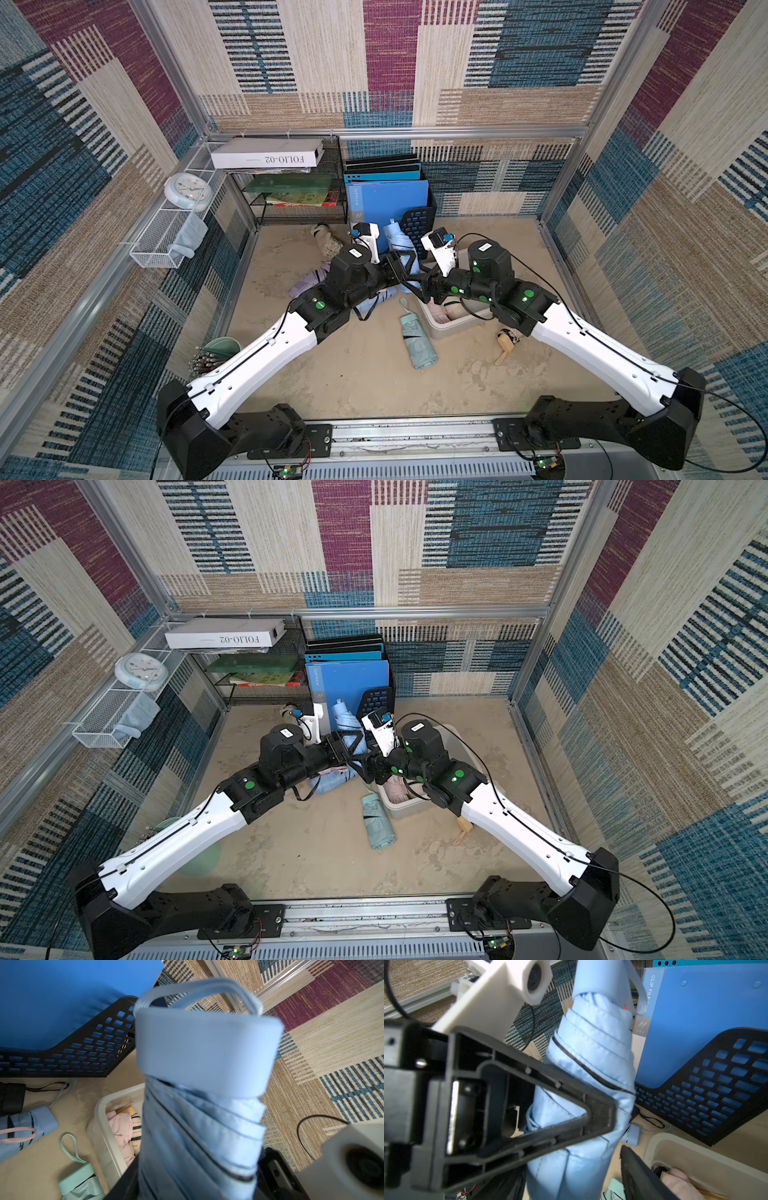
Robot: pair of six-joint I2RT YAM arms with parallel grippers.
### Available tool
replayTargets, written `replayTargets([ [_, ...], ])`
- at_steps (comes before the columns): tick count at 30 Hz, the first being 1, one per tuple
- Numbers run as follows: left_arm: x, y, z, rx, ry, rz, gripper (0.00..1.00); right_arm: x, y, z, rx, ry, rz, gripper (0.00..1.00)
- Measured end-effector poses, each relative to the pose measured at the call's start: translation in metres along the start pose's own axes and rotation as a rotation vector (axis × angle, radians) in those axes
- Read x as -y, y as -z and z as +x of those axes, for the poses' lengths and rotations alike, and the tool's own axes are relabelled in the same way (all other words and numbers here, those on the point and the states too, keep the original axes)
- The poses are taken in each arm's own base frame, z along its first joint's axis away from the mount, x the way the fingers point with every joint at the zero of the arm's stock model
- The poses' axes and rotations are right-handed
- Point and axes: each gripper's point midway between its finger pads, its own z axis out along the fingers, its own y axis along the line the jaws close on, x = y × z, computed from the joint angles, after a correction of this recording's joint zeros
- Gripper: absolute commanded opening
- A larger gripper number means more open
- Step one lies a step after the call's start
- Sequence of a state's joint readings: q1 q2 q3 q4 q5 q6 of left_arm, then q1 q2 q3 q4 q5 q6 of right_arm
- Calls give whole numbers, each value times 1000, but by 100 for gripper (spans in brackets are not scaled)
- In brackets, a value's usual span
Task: Put the umbrella into the storage box
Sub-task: Pick up the umbrella from the center of the board.
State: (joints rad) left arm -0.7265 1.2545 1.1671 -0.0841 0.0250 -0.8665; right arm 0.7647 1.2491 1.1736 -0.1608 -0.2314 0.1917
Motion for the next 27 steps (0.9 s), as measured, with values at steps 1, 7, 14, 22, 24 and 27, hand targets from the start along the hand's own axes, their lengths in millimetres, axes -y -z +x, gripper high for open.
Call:
replayTargets([
  [1,0,0,1,0,6,0,48,1,-1,0,5,0,6,69],
  [7,-4,-3,-3,32,44,-29,48,5,-11,0,21,-11,16,57],
  [14,-7,-8,-6,61,84,-41,53,11,-16,-2,58,-37,35,38],
  [22,-7,-10,-9,80,147,-41,76,14,-18,-2,84,-63,45,25],
  [24,-5,-9,-10,84,166,-32,81,15,-17,-2,90,-70,49,24],
  [27,-1,-9,-12,92,193,-16,90,16,-16,-2,100,-86,55,23],
])
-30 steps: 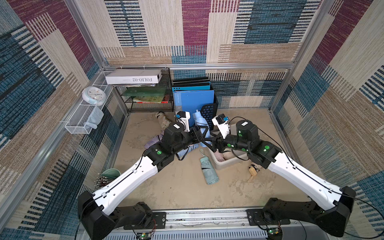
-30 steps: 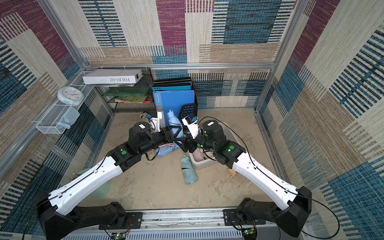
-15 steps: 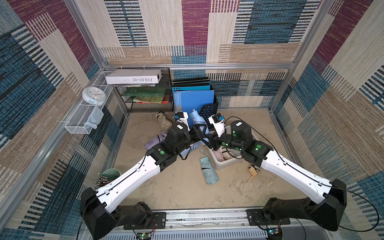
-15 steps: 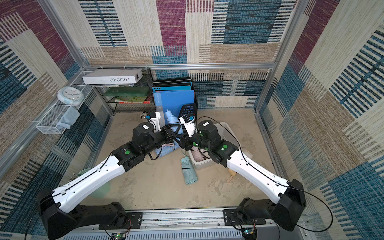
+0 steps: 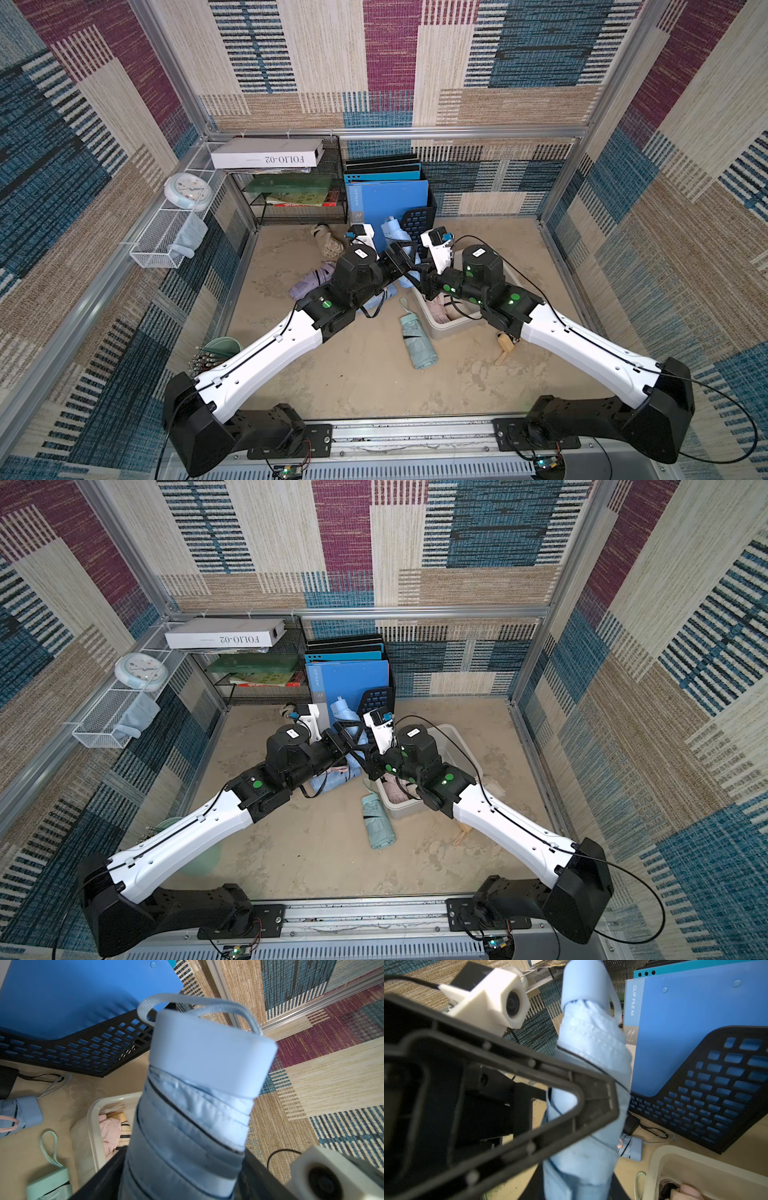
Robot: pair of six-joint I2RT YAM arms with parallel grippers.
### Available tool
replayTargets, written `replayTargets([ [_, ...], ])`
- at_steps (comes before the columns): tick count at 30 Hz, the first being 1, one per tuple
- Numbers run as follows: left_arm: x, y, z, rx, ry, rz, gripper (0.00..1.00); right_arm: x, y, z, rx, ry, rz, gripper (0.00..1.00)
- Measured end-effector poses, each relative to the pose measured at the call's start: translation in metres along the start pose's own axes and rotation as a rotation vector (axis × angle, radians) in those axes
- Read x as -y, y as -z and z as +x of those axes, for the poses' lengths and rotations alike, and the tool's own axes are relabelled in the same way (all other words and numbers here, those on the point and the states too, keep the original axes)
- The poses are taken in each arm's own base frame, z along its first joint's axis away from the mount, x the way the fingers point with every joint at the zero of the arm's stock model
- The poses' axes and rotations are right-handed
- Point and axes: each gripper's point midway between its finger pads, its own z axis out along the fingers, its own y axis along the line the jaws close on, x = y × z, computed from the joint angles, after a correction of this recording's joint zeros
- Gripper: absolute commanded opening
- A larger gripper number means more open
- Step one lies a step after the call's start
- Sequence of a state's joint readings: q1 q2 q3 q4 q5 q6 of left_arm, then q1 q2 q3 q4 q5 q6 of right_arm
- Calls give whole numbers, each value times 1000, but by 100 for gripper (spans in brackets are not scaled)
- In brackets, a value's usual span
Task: Put the umbrella into the storage box
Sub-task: Pick up the umbrella from the center of the board, then place the umbrella in the storage box.
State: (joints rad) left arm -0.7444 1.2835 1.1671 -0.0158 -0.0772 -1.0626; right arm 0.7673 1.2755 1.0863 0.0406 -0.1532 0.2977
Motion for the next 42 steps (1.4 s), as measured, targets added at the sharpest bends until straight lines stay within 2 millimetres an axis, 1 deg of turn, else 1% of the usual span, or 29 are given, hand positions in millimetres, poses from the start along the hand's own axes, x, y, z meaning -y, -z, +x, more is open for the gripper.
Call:
replayTargets([
  [3,3,2,-2,6,16,12,93,4,2,0,7,-16,21,22],
  [6,6,8,-5,21,32,26,95,12,5,1,14,-31,62,20],
  [10,6,20,-14,67,42,25,95,36,15,10,-13,-51,152,19],
  [14,-1,26,-17,83,57,-19,93,67,37,17,-43,-62,257,19],
  [17,-23,22,-5,39,82,-105,91,94,56,23,-86,-46,357,19],
  [18,-34,19,3,16,94,-144,90,103,62,27,-111,-40,396,19],
  [20,-53,13,20,-41,111,-208,90,118,71,42,-178,-31,450,19],
  [22,-68,6,39,-105,123,-260,89,129,79,62,-256,-23,489,19],
  [25,-80,-3,64,-189,131,-297,87,144,89,86,-351,0,546,19],
  [30,-94,-15,89,-270,150,-336,80,166,94,109,-458,85,623,18],
  [35,-108,-26,107,-324,164,-368,74,181,98,133,-563,191,651,19],
  [39,-113,-35,117,-357,172,-378,71,191,98,150,-633,255,653,19],
  [42,-115,-42,122,-374,166,-379,67,197,93,152,-626,292,658,19],
])
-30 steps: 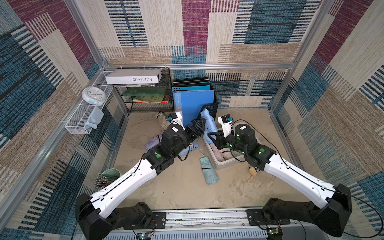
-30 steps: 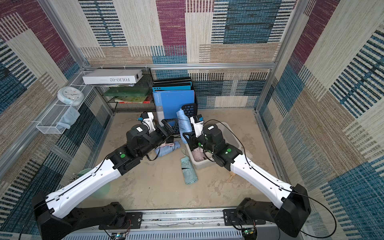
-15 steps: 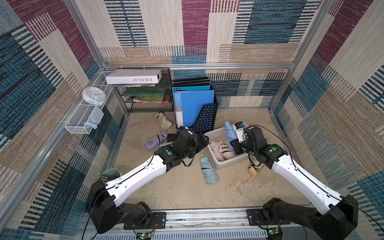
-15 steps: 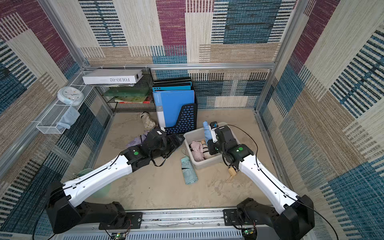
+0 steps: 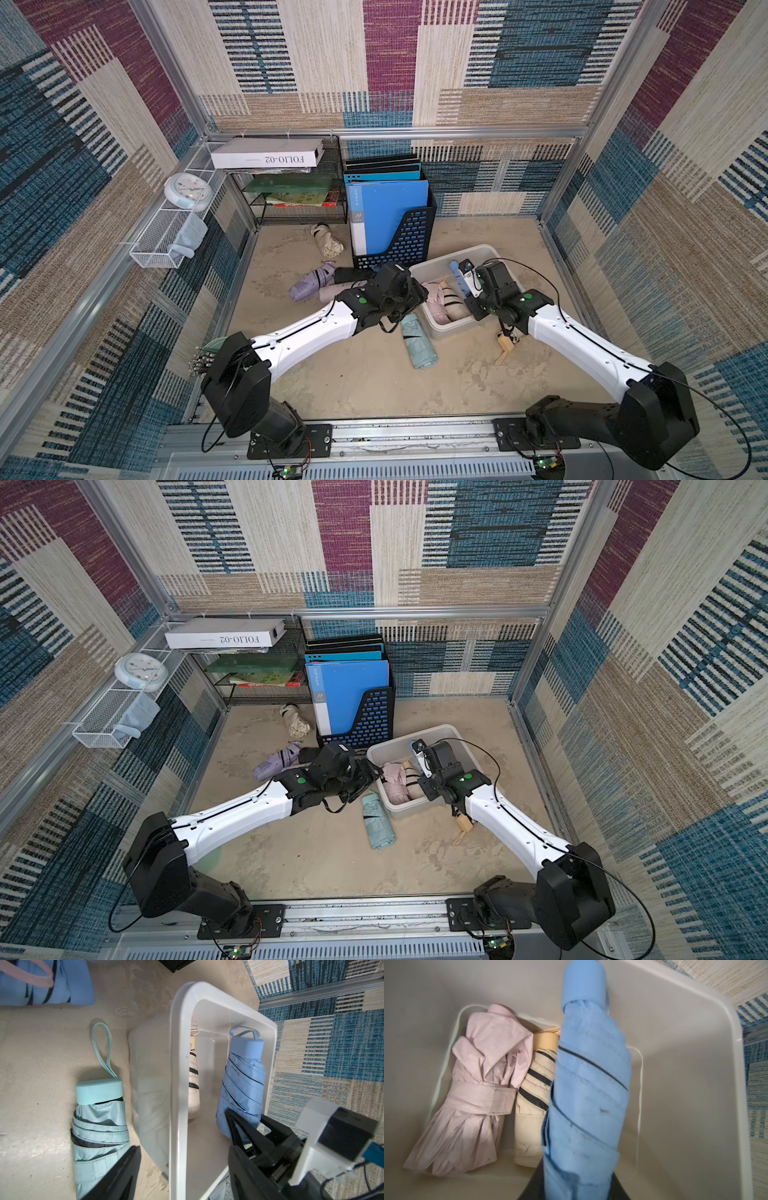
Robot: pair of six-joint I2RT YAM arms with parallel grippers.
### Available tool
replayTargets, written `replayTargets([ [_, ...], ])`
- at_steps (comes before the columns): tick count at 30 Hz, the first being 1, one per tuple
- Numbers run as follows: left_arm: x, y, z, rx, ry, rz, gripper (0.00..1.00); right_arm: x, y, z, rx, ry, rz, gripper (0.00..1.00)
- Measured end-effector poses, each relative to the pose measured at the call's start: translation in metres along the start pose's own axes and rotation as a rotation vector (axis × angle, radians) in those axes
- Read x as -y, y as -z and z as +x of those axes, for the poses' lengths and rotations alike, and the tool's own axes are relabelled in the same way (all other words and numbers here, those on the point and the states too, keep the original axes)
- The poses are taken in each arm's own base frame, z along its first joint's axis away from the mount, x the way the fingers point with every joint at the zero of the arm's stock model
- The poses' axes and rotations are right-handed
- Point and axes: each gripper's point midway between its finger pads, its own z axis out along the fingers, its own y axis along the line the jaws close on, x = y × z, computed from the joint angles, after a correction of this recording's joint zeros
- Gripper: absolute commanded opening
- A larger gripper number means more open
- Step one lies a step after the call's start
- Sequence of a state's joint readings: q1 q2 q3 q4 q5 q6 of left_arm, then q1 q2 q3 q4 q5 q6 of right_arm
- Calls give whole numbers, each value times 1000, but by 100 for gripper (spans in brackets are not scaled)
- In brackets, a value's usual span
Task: Put the umbrella into the storage box
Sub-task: Place the umbrella in the storage box.
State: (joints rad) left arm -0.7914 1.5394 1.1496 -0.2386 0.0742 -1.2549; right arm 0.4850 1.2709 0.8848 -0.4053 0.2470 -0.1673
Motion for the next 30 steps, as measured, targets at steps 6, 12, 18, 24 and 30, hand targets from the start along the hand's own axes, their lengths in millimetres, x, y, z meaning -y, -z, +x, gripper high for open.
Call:
replayTargets([
  [6,-5,-17,1,-12,-12,-29,55,-2,-16,5,-17,23,-14,19],
  [12,-8,-25,1,-18,-30,-44,41,-5,-23,1,-12,9,-60,21],
  [18,-6,-32,-2,-20,-62,-65,32,-7,-28,3,-37,1,-100,29],
  [24,-5,-33,-7,-11,-110,-91,31,-1,-21,6,-57,2,-98,56],
  [30,-5,-36,-12,-6,-145,-102,30,10,-14,-2,-30,-27,-91,57],
])
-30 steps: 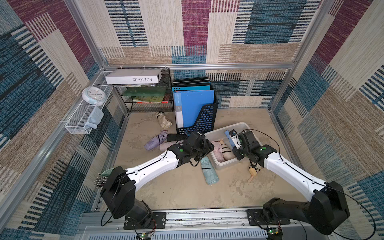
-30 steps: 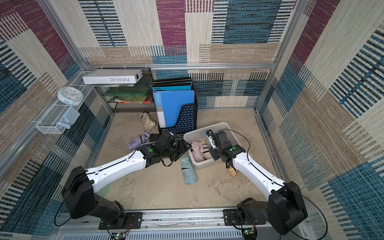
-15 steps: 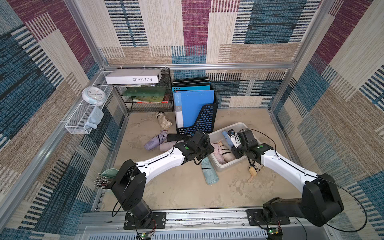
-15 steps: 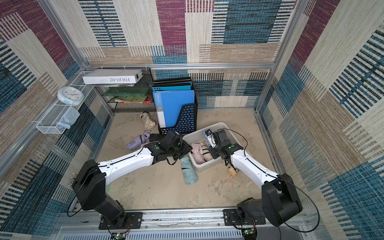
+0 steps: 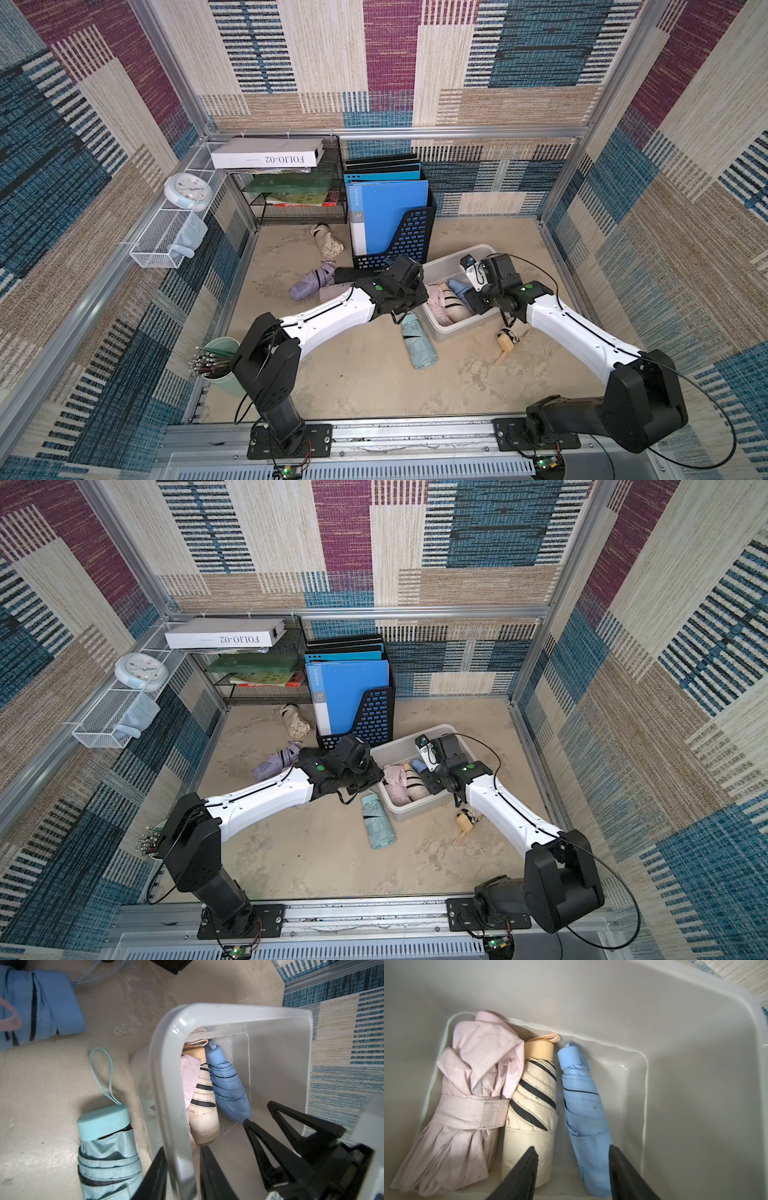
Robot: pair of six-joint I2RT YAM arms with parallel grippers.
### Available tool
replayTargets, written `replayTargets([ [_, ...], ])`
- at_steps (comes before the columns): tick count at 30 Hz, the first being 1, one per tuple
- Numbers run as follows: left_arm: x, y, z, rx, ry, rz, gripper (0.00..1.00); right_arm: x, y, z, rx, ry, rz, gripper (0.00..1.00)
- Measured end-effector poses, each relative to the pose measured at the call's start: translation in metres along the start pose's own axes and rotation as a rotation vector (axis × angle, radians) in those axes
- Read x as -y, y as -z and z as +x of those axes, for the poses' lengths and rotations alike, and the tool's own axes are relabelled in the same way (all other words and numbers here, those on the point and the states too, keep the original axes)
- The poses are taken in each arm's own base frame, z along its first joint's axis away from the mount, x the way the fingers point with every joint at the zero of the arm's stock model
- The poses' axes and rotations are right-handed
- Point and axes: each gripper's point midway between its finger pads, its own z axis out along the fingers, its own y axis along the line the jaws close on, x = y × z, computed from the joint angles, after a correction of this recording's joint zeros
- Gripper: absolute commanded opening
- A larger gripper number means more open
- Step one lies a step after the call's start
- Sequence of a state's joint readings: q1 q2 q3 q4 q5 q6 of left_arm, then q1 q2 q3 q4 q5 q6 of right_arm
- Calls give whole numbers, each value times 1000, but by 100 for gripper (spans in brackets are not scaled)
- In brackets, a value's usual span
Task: Put the umbrella into the storage box
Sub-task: Place the umbrella in the storage box.
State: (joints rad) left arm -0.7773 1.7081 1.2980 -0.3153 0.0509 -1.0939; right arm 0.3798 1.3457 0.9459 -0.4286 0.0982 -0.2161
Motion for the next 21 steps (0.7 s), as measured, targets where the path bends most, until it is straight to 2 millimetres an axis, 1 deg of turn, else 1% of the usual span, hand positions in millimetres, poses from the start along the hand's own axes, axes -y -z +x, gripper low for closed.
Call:
replayTargets([
  [4,-1,0,-1,-2,-33,-11,29,17,-1,-7,22,-71,13,49],
  [7,-1,1,-1,-3,-59,-15,29,29,-10,-10,26,-129,25,42],
  [11,-1,-1,-1,-6,-89,-21,27,29,-27,-8,3,-198,9,35],
  [15,2,-4,-3,-2,-104,-14,26,28,-42,-8,-7,-265,2,33],
  [19,4,-5,-4,2,-108,-8,26,36,-58,4,-44,-287,57,30],
  [21,4,-5,-5,3,-108,-8,26,42,-61,9,-63,-279,96,28],
])
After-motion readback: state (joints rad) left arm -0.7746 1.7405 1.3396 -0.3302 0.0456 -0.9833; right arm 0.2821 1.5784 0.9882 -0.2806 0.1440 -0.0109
